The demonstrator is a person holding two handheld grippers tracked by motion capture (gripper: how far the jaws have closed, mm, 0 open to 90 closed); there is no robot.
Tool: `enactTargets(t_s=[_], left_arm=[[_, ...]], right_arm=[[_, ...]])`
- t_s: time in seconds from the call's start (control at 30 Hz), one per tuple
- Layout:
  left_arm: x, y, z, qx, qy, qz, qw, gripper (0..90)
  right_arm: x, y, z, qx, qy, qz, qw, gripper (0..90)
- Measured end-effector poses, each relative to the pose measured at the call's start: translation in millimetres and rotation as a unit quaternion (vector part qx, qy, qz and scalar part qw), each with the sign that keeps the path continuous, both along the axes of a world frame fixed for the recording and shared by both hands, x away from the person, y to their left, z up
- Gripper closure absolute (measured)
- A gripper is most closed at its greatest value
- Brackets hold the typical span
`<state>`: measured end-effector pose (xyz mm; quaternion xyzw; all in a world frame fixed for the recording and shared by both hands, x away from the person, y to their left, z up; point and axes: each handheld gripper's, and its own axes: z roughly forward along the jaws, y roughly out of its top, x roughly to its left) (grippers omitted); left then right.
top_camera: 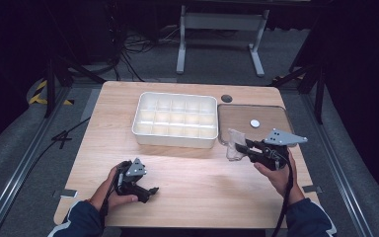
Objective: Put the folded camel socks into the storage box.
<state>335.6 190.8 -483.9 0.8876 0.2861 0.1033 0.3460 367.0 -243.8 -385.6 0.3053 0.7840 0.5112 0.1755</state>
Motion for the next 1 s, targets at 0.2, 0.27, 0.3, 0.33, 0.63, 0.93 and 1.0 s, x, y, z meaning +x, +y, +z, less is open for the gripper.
enactTargets(t_s=[0.2,0.27,0.3,0.33,0.63,0.93,1.0], left_arm=[[0.2,0.1,0.1,0.001,0.001,-0.001,1.0000,5.0],[0.4,0.1,0.0,0.001,0.000,-0.001,1.0000,4.9],[0.2,0.1,0.1,0.001,0.001,-0.001,1.0000,4.9],[0.4,0.1,0.0,0.000,0.000,-0.001,1.0000,4.9],[0.4,0.0,0.0,0.000,0.000,-0.001,1.0000,4.9],[0.1,-0.2,-0.1,-0.001,0.001,0.001,1.0000,4.9],[0.3,-0.2,-0.1,-0.001,0.000,0.000,1.0000,4.9]], right_arm=[[3.8,3.2,2.6,-0.002,-0.005,0.001,1.0000,71.3],[6.1,4.4,3.4,-0.004,-0.007,0.001,1.0000,71.3],[7.1,4.7,3.7,-0.004,-0.007,0.001,1.0000,71.2],[8.1,5.1,3.9,-0.005,-0.008,0.002,1.0000,71.2],[17.3,12.3,12.0,-0.017,-0.020,0.006,0.9996,71.2],[38.5,30.2,22.6,-0.044,-0.029,0.005,0.9986,71.1],[40.8,32.6,24.1,-0.047,-0.027,0.005,0.9985,71.1]])
